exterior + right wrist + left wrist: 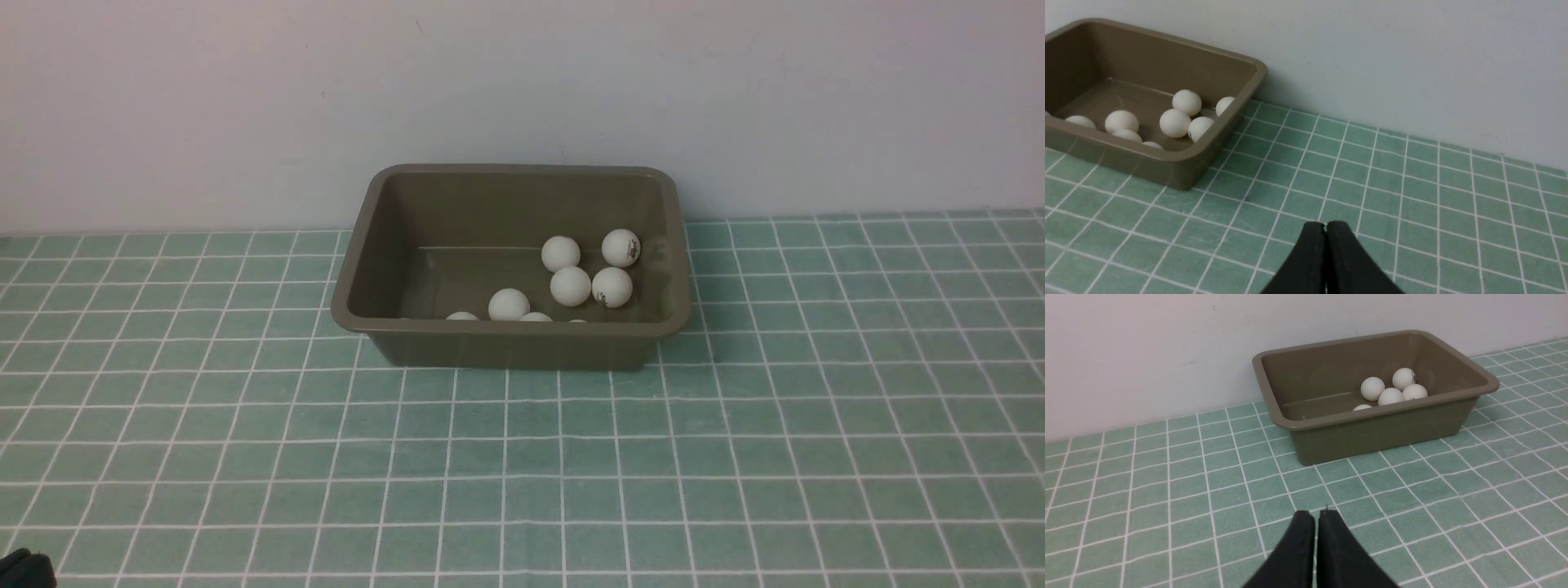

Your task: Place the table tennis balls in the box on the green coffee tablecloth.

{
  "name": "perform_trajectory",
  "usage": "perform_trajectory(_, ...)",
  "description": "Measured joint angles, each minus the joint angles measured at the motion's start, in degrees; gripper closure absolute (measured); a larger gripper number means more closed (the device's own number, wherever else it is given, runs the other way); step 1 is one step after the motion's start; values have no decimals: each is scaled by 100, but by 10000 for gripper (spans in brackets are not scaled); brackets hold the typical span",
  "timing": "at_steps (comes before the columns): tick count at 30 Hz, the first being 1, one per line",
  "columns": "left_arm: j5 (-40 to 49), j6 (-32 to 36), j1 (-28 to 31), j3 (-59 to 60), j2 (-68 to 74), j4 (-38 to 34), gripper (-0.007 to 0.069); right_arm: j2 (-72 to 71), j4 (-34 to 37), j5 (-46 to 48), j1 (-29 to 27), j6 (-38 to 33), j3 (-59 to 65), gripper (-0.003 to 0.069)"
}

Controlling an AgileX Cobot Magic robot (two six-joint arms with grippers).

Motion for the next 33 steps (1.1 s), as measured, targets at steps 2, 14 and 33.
perform_trajectory(2,0,0,0,0,0,0,629,0,0,81,0,0,0,669)
perform_trajectory(14,0,106,1045,0,0,240,629,0,0,725,0,0,0,669)
perform_trajectory(33,-1322,154,2052,1866,0,406,629,-5,-5,1349,0,0,2,669)
